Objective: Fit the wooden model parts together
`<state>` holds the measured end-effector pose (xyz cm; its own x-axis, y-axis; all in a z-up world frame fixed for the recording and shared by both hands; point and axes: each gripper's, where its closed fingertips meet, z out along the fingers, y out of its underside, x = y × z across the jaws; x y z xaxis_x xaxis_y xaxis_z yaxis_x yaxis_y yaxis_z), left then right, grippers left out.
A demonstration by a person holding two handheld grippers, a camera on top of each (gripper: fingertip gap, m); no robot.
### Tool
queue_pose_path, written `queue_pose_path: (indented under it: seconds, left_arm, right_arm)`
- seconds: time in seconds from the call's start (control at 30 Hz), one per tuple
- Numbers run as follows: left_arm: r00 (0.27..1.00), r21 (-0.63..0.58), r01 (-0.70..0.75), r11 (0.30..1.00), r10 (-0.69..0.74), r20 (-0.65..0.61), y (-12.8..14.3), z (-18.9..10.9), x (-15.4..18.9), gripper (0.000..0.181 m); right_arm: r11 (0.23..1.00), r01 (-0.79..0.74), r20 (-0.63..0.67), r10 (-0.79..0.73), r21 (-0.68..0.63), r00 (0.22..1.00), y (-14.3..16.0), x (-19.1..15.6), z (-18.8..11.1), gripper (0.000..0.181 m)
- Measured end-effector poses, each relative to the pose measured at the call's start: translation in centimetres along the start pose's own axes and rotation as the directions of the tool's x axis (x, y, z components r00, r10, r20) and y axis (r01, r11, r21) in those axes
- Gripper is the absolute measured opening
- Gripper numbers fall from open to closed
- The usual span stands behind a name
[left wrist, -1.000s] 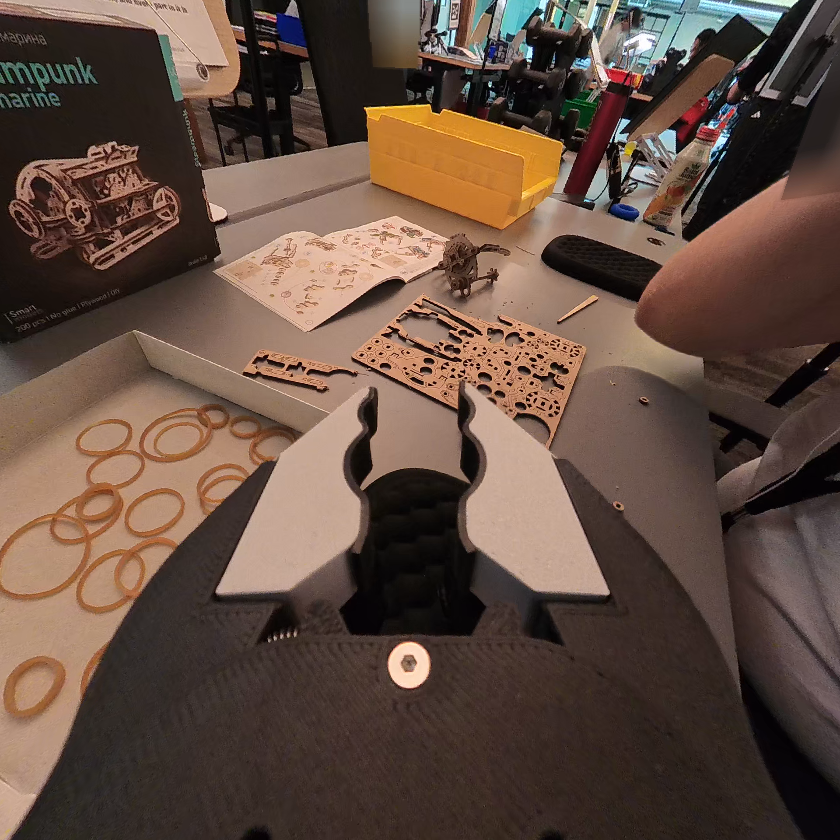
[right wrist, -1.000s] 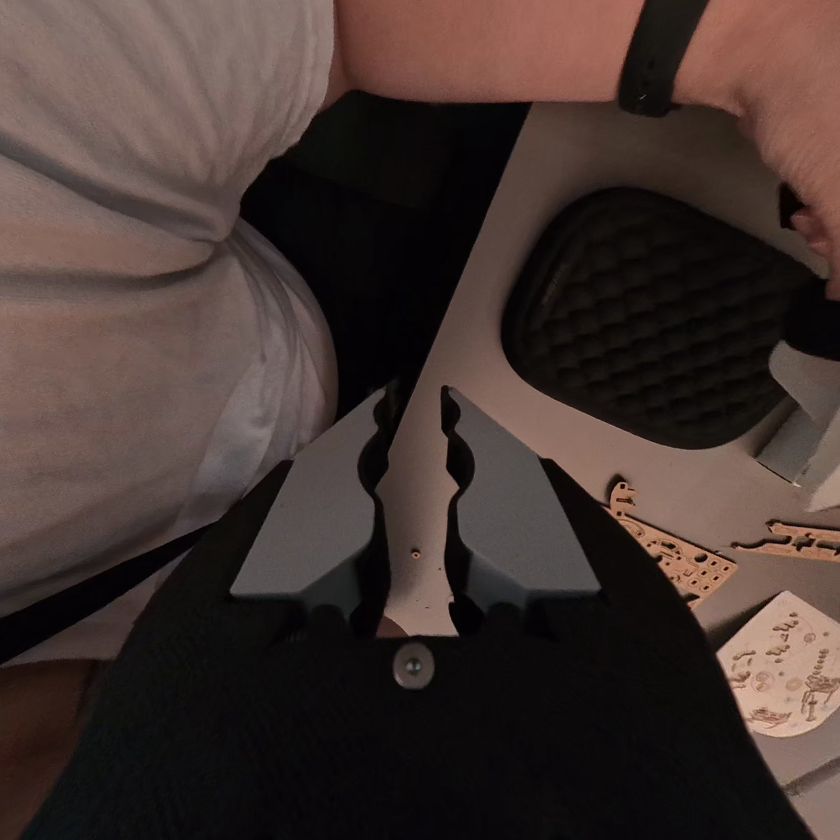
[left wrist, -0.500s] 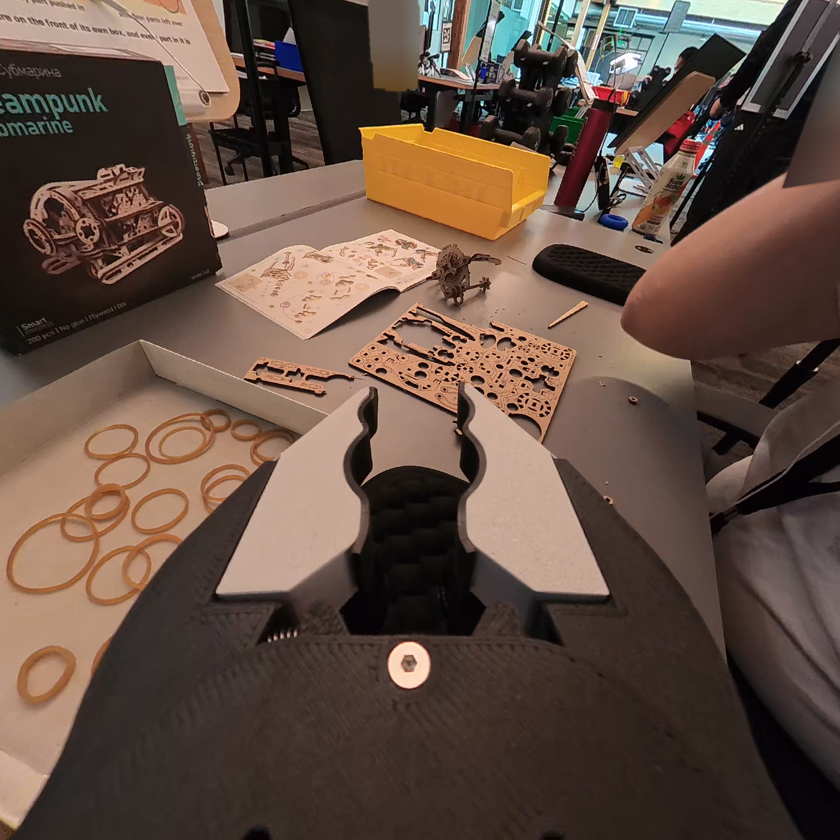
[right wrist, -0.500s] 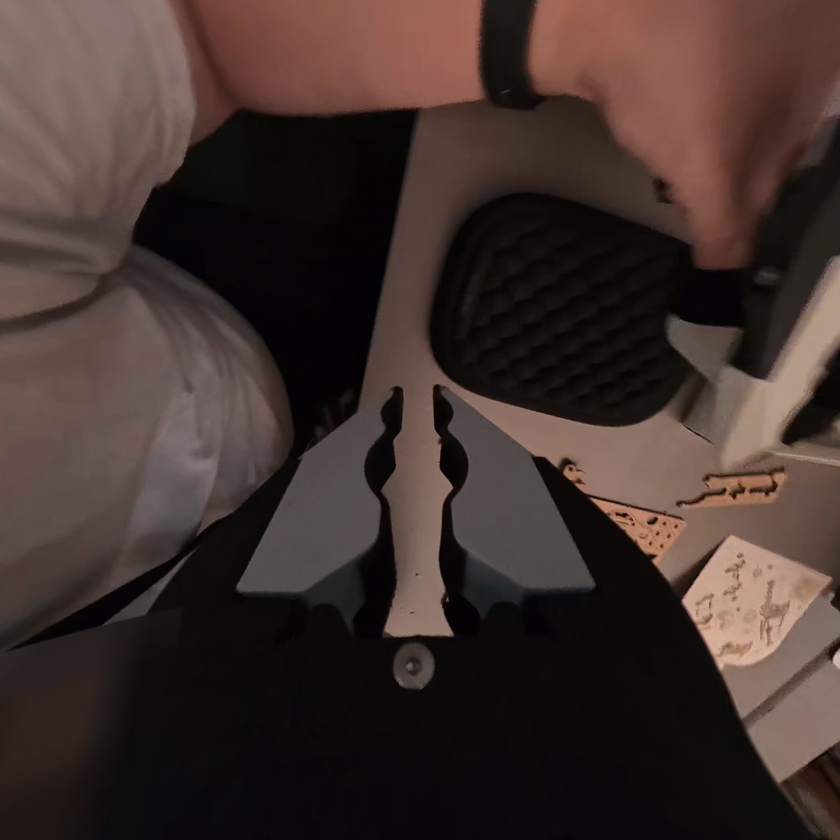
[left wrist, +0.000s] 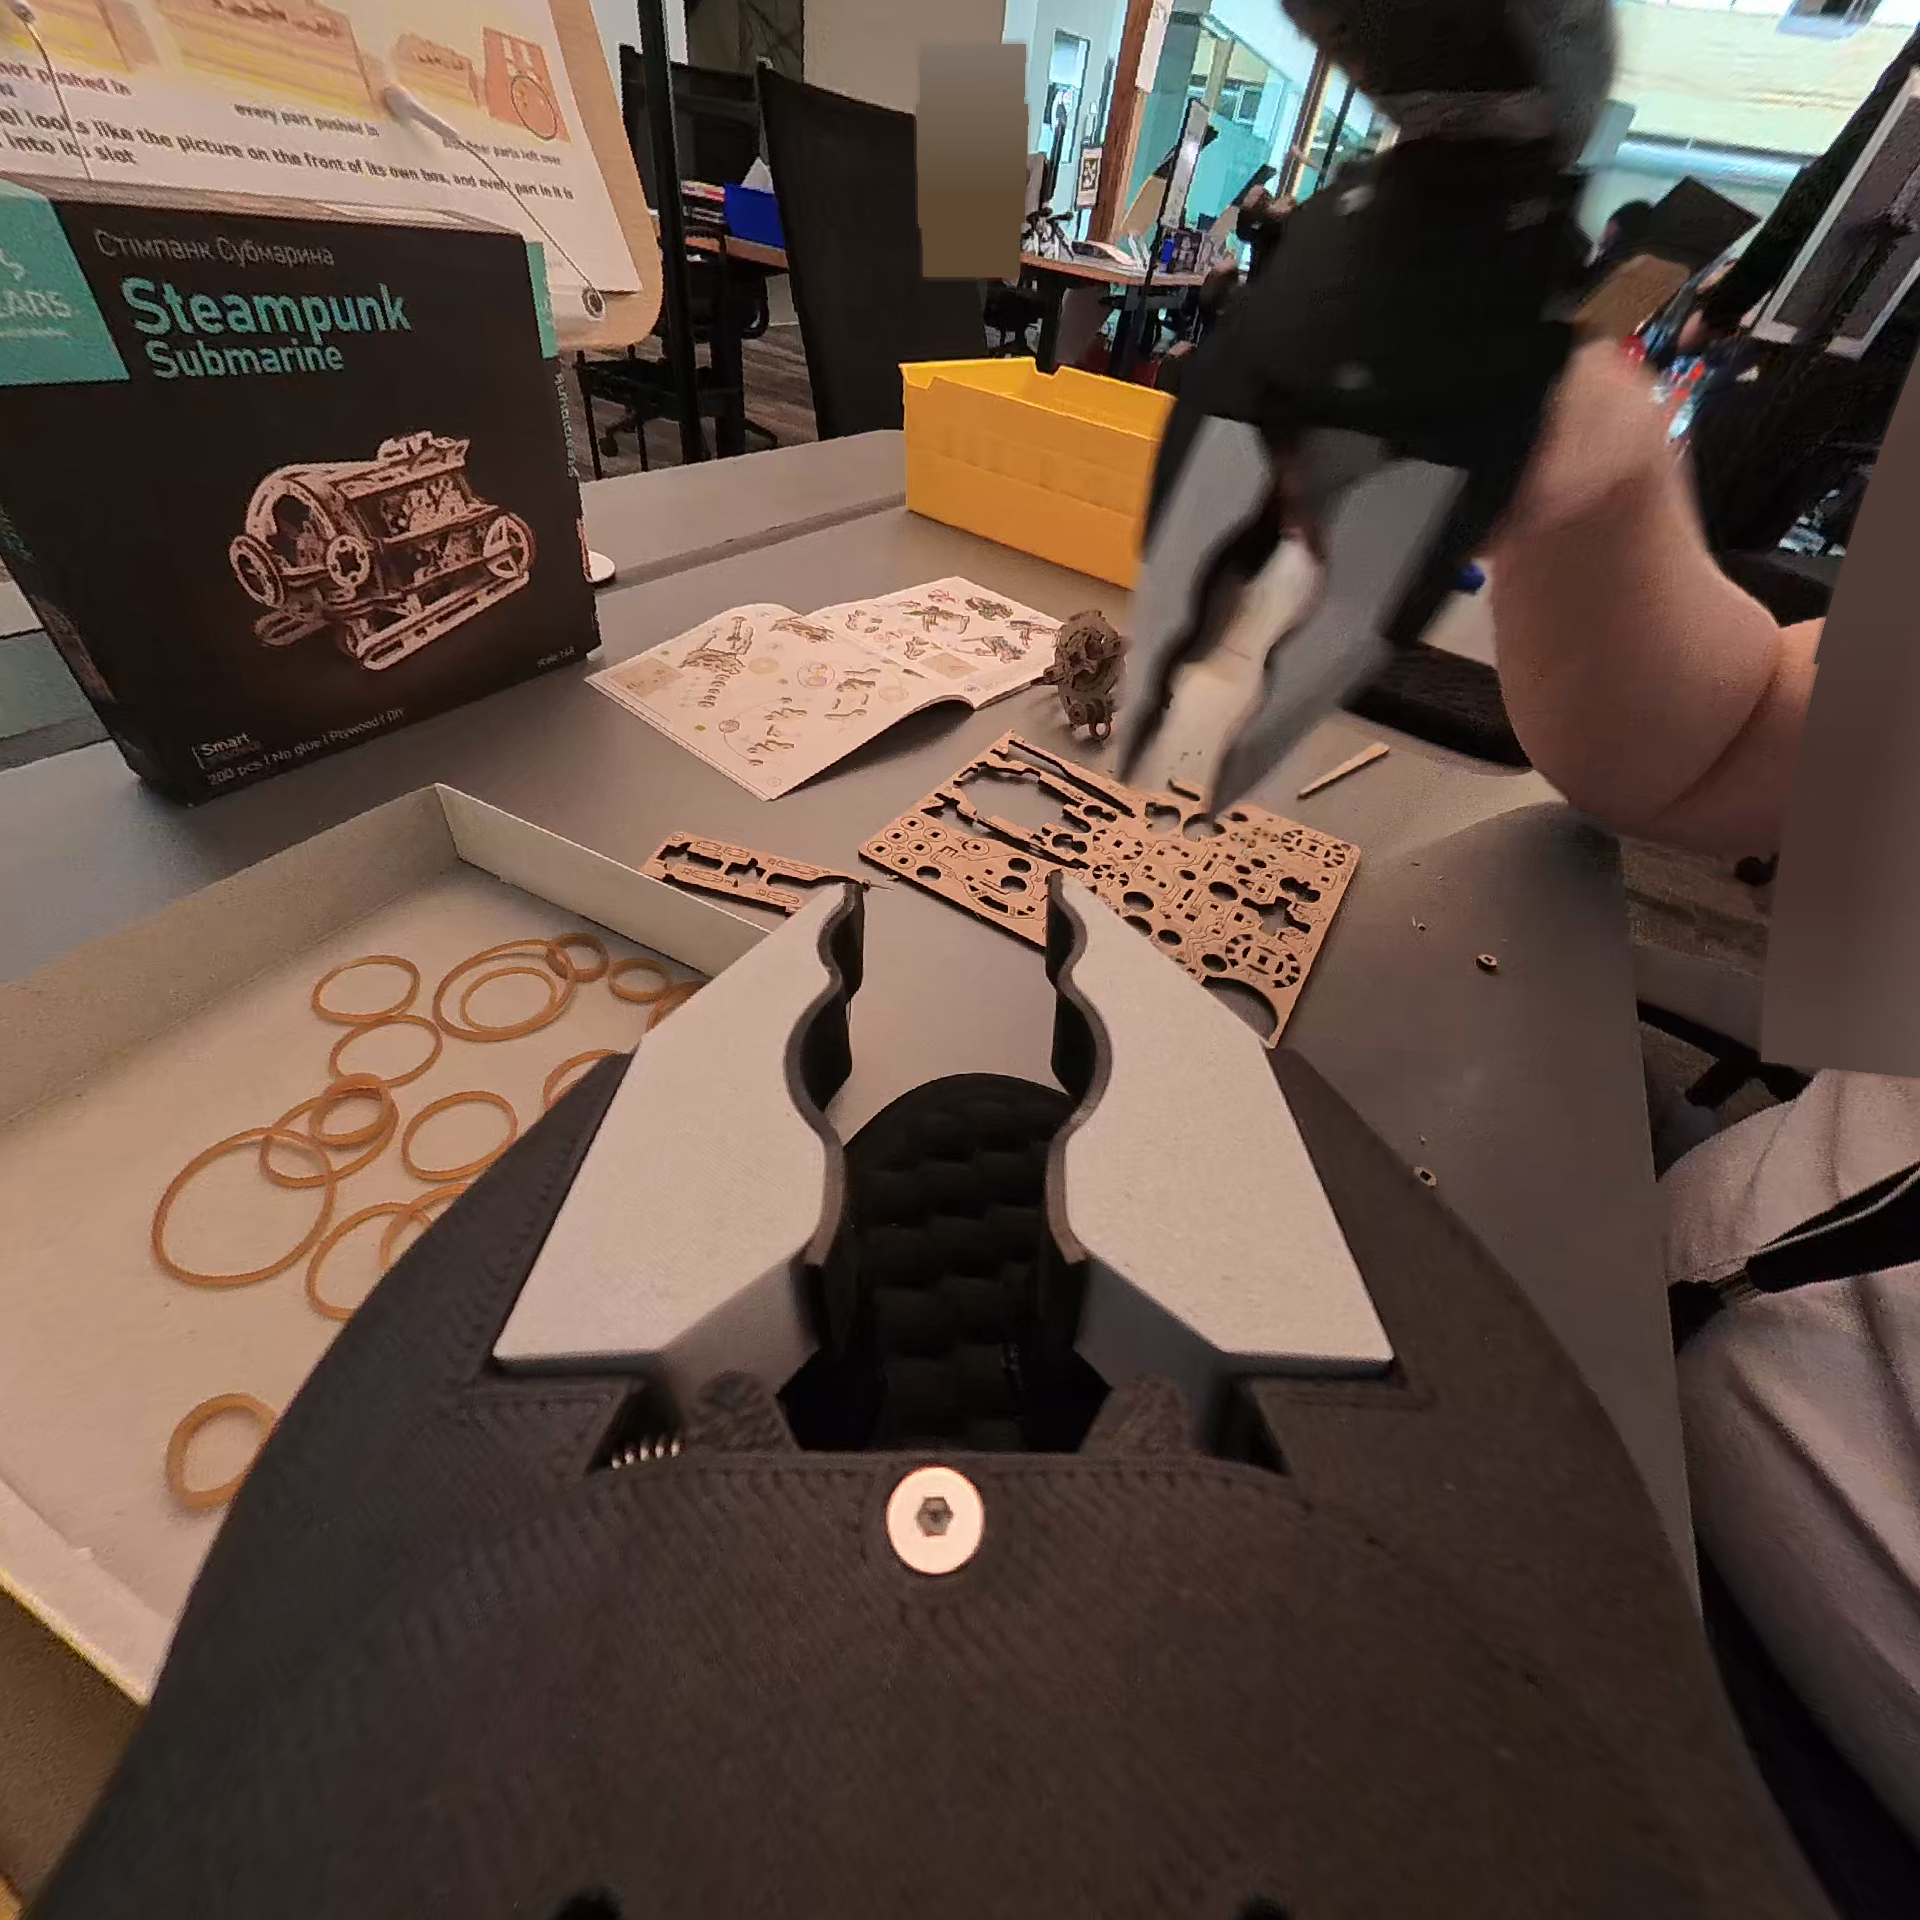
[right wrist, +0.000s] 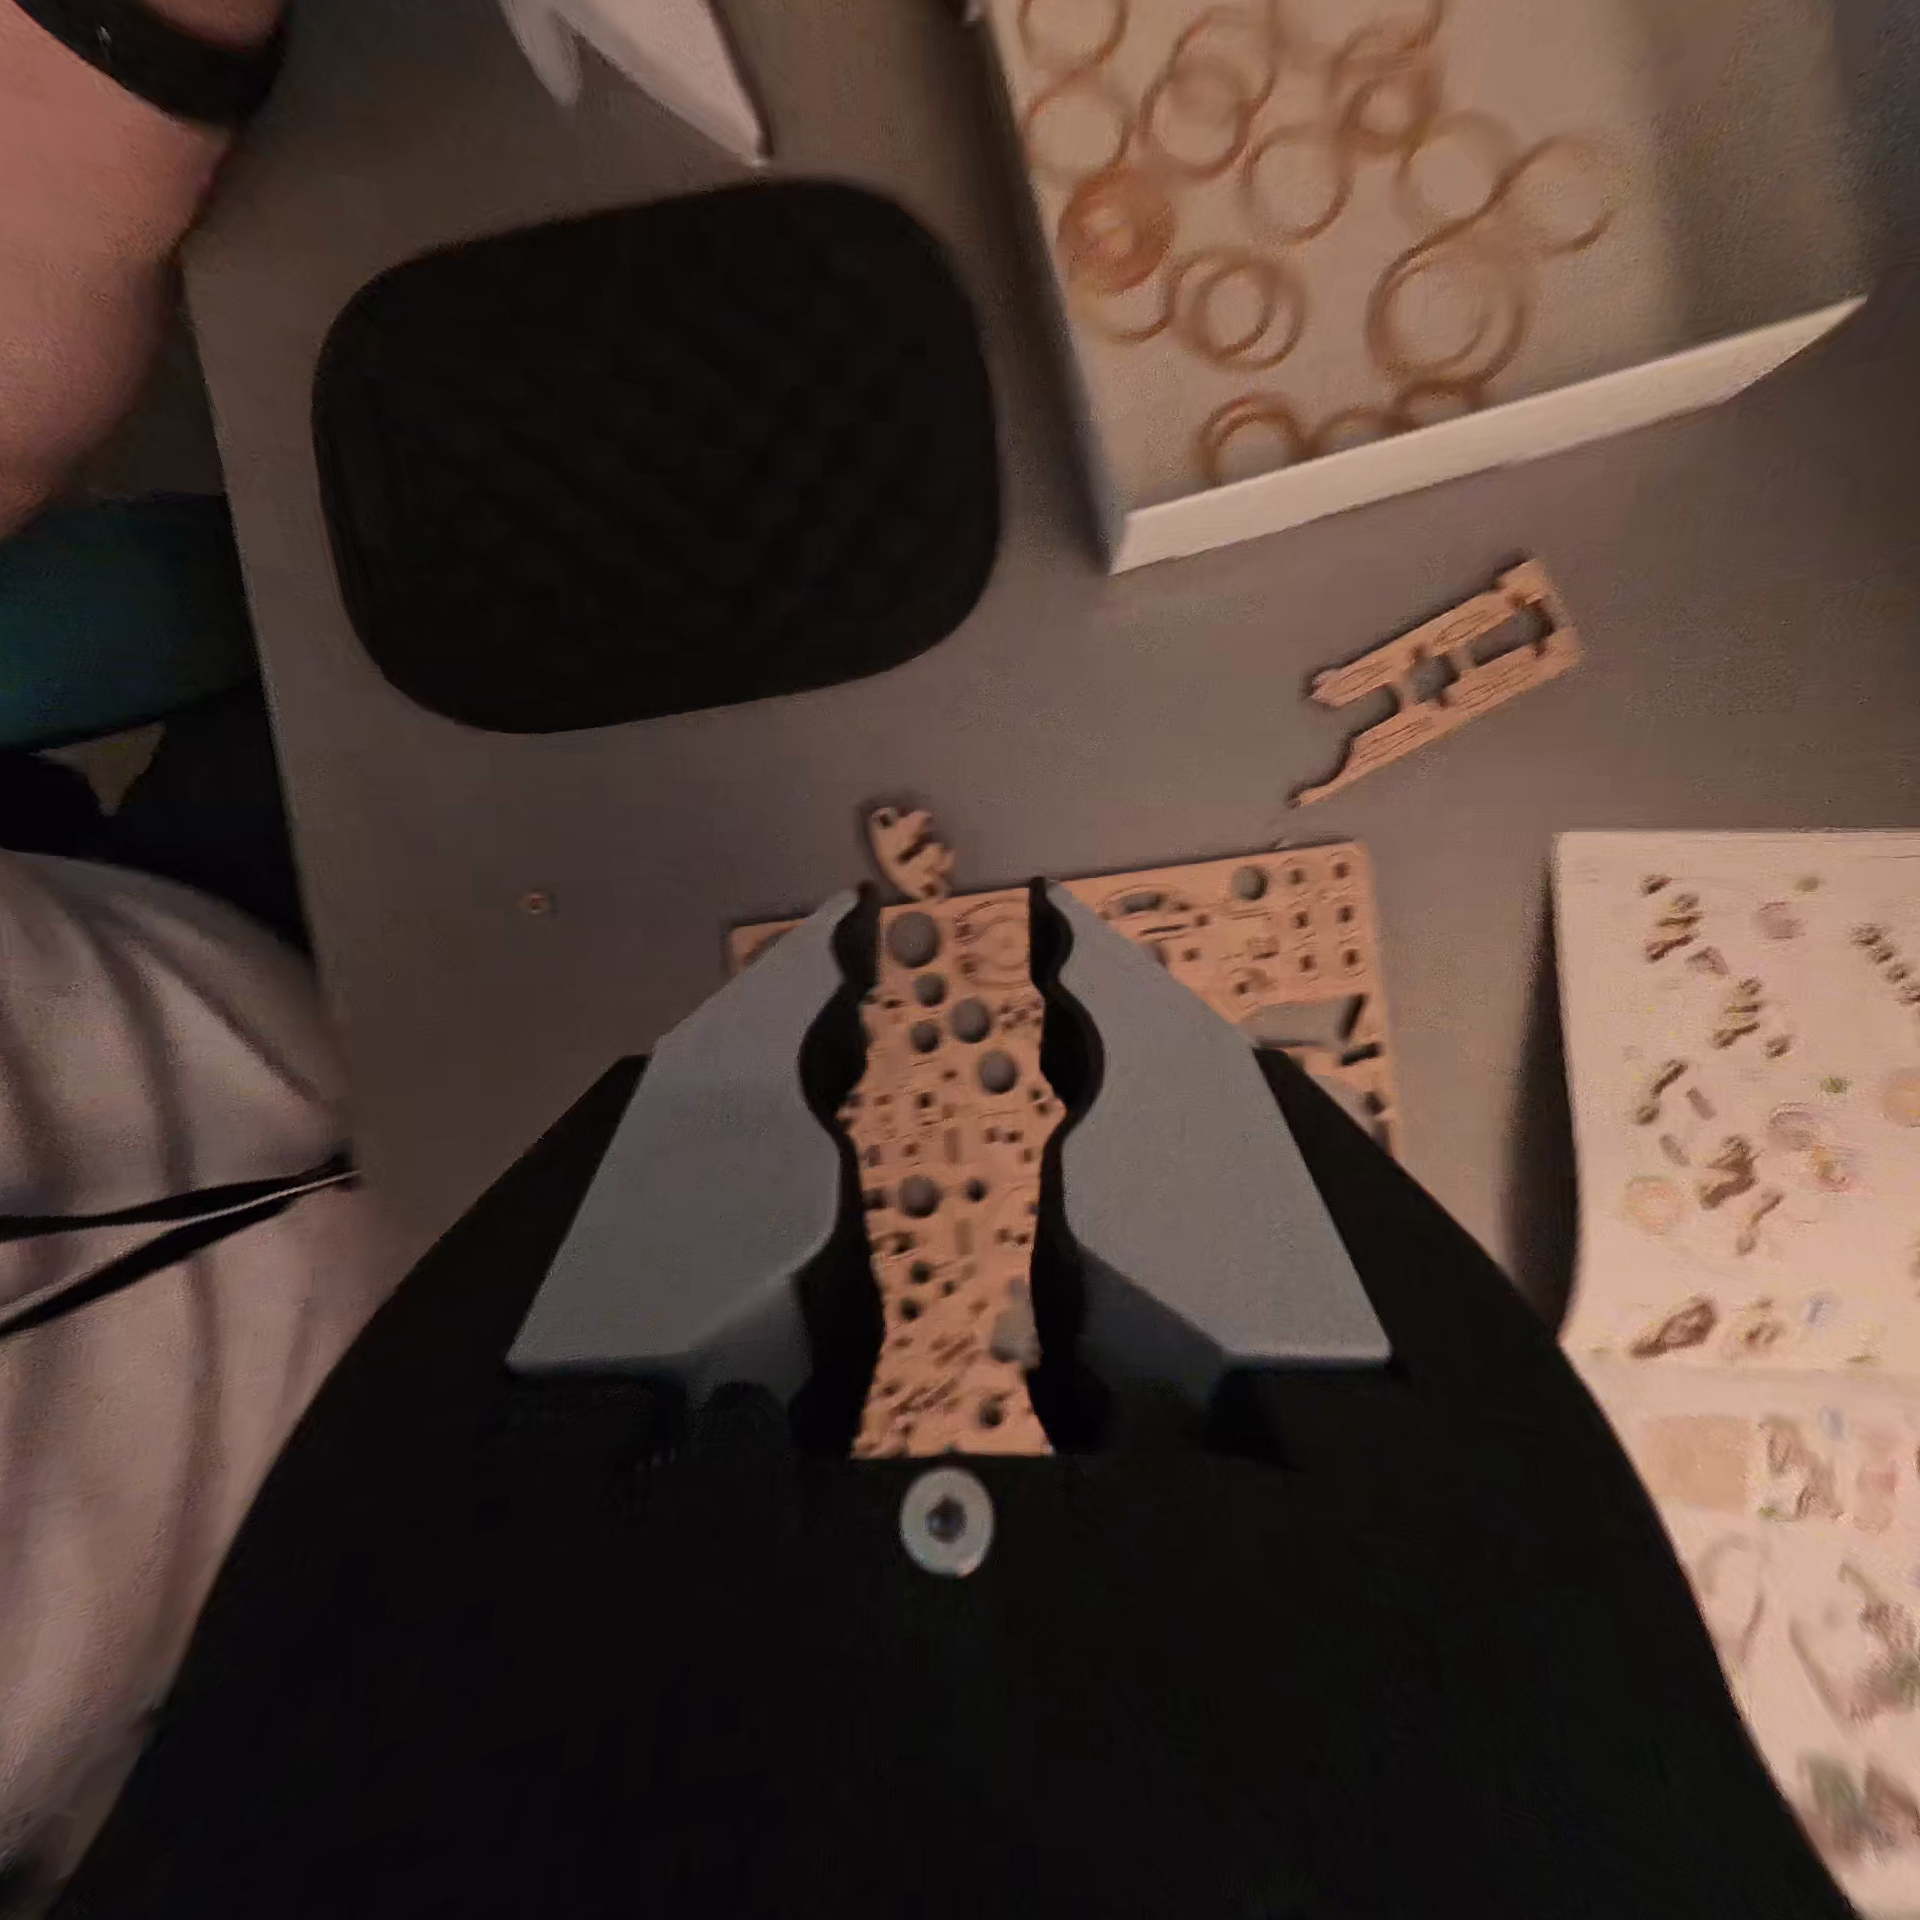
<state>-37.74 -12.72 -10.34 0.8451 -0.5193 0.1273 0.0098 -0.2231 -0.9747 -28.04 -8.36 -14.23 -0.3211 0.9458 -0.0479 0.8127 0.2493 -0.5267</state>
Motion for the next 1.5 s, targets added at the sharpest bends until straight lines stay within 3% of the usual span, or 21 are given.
queue_pose_path:
  seconds: [0.03,0.13,0.27,0.67,0.8,1.0,1.13,1.23,1.5]
  left_arm:
    - [1.0,-0.006,-0.005,1.0,0.005,-0.001,0.1,0.1,0.1,0.034]
    - [1.0,-0.03,-0.019,0.999,0.019,-0.007,0.4,0.6,0.3,0.035]
    - [1.0,-0.053,-0.023,0.998,0.022,-0.016,0.9,1.2,0.7,0.036]
    - [0.999,-0.089,-0.027,0.996,0.024,-0.036,1.5,1.7,1.1,0.035]
    - [0.999,-0.112,0.001,0.994,-0.006,-0.052,2.0,2.3,1.4,0.035]
    - [0.967,-0.131,0.014,0.991,-0.046,-0.251,1.1,5.1,5.7,0.034]
    - [0.927,-0.203,-0.041,0.978,-0.039,-0.374,1.4,8.1,8.7,0.031]
    - [0.91,-0.224,-0.157,0.962,0.053,-0.412,2.1,10.3,9.8,0.036]
    - [0.845,-0.077,-0.467,0.881,0.42,-0.331,0.5,13.4,10.9,0.022]
  right_arm:
    - [0.996,0.036,0.018,-0.037,0.082,0.999,0.1,0.6,0.2,0.038]
    - [0.949,0.162,0.106,-0.196,0.271,0.975,0.6,-0.9,1.9,0.038]
    - [0.905,0.374,-0.005,-0.381,0.201,0.925,2.4,-0.6,5.6,0.033]
    - [0.894,0.408,0.001,-0.415,0.186,0.91,2.3,-0.8,6.9,0.018]
    - [0.859,0.438,-0.09,-0.43,0.264,0.898,1.4,-0.9,5.2,0.018]
    - [0.758,0.543,-0.318,-0.448,0.36,0.836,0.6,-2.3,-1.0,0.018]
    - [0.757,0.559,-0.405,-0.419,0.338,0.813,1.7,-2.0,-3.3,0.018]
    - [0.778,0.509,-0.391,-0.367,0.369,0.844,2.7,-1.7,-3.8,0.018]
    - [0.797,0.379,-0.303,-0.258,0.47,0.918,4.3,-1.1,-5.0,0.018]
